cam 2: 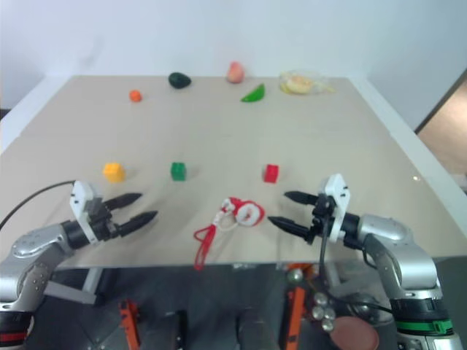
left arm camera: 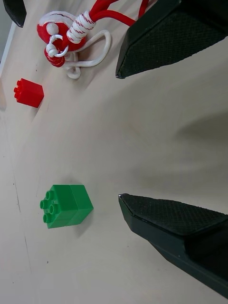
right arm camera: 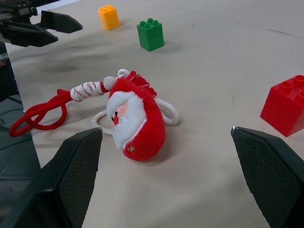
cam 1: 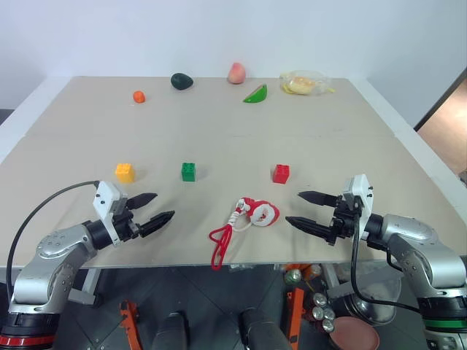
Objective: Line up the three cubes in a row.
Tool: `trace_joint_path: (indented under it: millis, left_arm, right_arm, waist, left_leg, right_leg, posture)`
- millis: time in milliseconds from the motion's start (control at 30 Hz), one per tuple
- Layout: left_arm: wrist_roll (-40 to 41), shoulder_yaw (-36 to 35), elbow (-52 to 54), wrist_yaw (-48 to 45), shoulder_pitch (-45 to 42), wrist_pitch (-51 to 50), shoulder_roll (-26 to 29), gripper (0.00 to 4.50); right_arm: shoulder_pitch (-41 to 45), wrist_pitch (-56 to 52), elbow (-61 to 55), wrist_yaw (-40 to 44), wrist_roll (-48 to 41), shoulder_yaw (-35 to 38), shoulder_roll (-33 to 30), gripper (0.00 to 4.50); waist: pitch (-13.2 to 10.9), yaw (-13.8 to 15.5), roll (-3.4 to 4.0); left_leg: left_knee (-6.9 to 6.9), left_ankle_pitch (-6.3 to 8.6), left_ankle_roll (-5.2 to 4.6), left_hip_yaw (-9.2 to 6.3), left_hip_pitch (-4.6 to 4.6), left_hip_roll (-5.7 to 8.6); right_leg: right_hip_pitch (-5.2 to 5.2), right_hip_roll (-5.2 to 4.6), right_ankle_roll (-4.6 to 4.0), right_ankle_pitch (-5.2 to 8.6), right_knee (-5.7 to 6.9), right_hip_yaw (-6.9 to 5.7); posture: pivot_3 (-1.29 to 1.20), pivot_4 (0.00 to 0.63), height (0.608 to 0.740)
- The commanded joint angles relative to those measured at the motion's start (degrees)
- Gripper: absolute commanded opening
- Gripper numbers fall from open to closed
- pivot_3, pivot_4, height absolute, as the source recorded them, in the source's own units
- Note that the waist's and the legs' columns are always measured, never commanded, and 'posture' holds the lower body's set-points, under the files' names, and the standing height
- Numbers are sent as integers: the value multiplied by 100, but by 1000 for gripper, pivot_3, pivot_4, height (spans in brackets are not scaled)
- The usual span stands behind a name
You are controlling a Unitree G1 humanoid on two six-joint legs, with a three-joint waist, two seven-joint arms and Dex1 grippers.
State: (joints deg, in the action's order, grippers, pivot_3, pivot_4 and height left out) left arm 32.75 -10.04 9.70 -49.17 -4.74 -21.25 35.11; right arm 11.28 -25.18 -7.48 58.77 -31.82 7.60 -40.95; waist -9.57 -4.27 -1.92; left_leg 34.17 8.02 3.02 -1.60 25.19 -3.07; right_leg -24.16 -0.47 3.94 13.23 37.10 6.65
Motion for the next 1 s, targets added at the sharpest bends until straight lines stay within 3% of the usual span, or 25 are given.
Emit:
trace_joint_path:
  millis: [33, 133, 400, 900, 933, 1000]
  left_arm:
    - [98, -31, 174, -366, 36, 162, 86, 4002]
    - [97, 113, 48, -1248, -36, 797, 83, 4002]
    - [48, 394, 74, -2090, -205, 1099, 134, 4002]
    - [-335, 667, 239, -2213, 7, 1531, 141, 4002]
    - [-356, 671, 262, -2172, 52, 1571, 129, 4029]
    - [-403, 673, 303, -2087, 117, 1639, 108, 4029]
  right_arm:
    - [144, 116, -48, 109, 36, 17, -76, 4500]
    - [484, 191, -73, 372, 218, -330, -139, 4500]
    - [1514, 560, 742, 1205, 732, -1063, -159, 4500]
    - [2949, 2092, 3474, 1946, 2017, -2157, 834, 4500]
    - [3003, 2194, 3619, 1925, 2083, -2158, 900, 3974]
    - [3034, 2308, 3762, 1998, 2099, -2110, 974, 3355]
  waist:
    - [0, 0, 0]
    - [-1, -8, 2]
    - [-2, -4, 3]
    - [-8, -7, 11]
    - [-8, -7, 12]
    - [-8, -7, 12]
  left_leg:
    - [0, 0, 0, 0, 0, 0]
    - [1, 0, 0, 5, -1, 0]
    - [4, 0, 1, 6, 1, -2]
    - [4, 1, 1, 6, -2, -10]
    - [4, 1, 1, 6, -3, -10]
    - [5, 1, 1, 6, -3, -11]
  right_leg:
    - [0, 0, 0, 0, 0, 0]
    - [-1, 0, -2, -1, 0, 1]
    - [-1, -1, -5, -3, 0, 0]
    - [-2, 7, -4, -3, 10, -4]
    - [-2, 7, -4, -3, 12, -4]
    - [-2, 7, -4, -3, 13, -4]
  posture:
    - [0, 150, 740]
    - [0, 150, 740]
    - [0, 150, 740]
    - [0, 150, 740]
    - [0, 150, 740]
    - [0, 150, 740]
